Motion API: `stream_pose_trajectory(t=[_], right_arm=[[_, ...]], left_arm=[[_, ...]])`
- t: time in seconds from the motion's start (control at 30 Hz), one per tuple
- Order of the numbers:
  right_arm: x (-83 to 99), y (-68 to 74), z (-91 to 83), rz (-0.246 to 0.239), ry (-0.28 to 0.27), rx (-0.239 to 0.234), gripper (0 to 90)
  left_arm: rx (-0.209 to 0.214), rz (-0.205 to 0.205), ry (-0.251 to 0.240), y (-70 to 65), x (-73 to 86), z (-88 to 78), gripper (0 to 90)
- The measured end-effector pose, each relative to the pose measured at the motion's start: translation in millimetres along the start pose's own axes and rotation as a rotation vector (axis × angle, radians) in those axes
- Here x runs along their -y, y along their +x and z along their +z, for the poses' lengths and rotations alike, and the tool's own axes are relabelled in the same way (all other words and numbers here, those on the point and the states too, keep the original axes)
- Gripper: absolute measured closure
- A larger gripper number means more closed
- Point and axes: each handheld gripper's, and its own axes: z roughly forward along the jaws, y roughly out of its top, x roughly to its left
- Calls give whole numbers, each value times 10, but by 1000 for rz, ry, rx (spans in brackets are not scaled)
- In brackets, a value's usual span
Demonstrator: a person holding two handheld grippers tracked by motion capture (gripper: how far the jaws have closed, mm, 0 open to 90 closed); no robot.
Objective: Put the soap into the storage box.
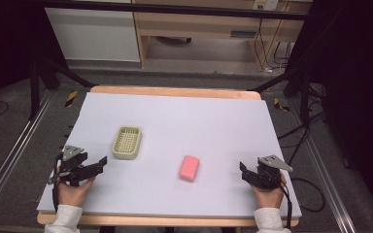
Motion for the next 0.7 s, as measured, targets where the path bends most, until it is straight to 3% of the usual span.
stream_pose_trajectory(t=[0.13,0.7], right_arm=[[20,-24,-5,14,5,-4,255],[43,24,15,-17,27,-11,252]], left_arm=[[14,21,-9,-106,-19,-4,226],[74,77,-11,-409,-82,-34,231]])
